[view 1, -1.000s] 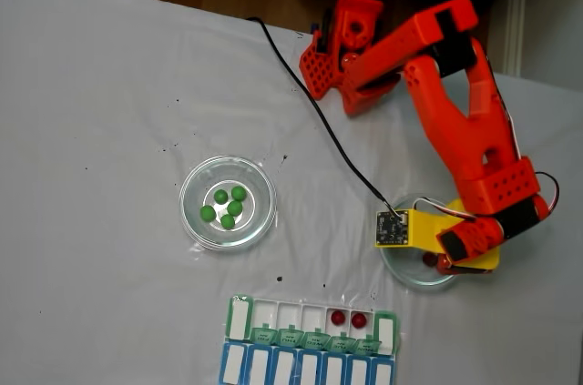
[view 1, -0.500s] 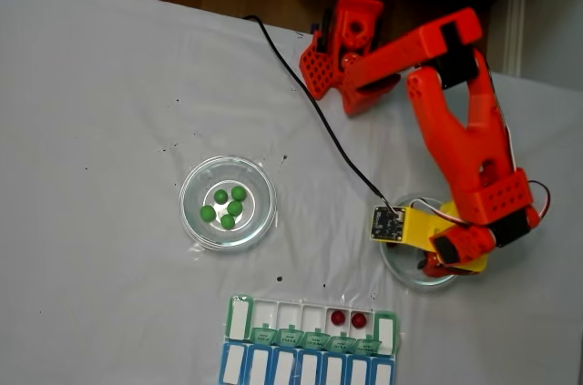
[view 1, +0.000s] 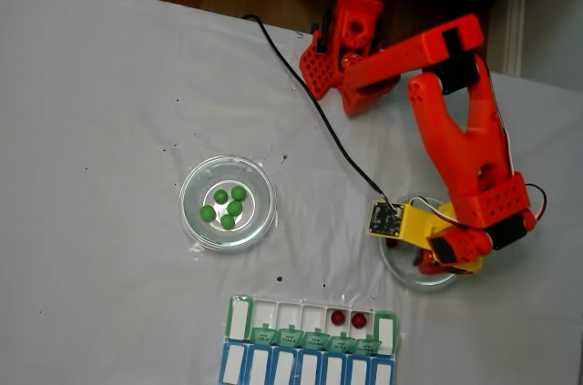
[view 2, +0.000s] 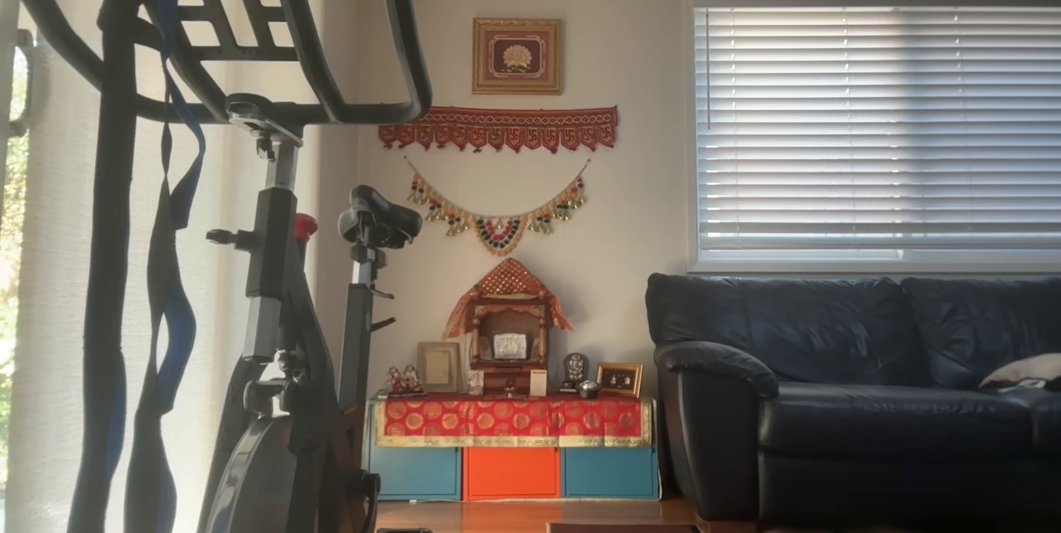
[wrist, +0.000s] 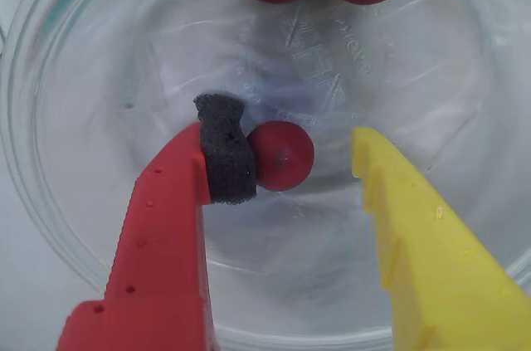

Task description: Sort medicines into box.

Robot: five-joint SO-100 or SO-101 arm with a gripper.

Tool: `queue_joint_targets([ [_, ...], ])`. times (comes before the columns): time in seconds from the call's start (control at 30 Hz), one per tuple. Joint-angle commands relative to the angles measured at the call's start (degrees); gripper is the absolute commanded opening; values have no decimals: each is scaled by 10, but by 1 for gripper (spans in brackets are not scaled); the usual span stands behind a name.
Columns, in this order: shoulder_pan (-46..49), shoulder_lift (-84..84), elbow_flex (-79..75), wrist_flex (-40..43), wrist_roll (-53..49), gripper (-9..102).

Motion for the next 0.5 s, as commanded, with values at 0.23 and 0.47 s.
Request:
queue_joint_targets([
  [0.23,-11,17,-28,-2,15,20],
  [0.47,-18,25,-25,-4,25,19],
])
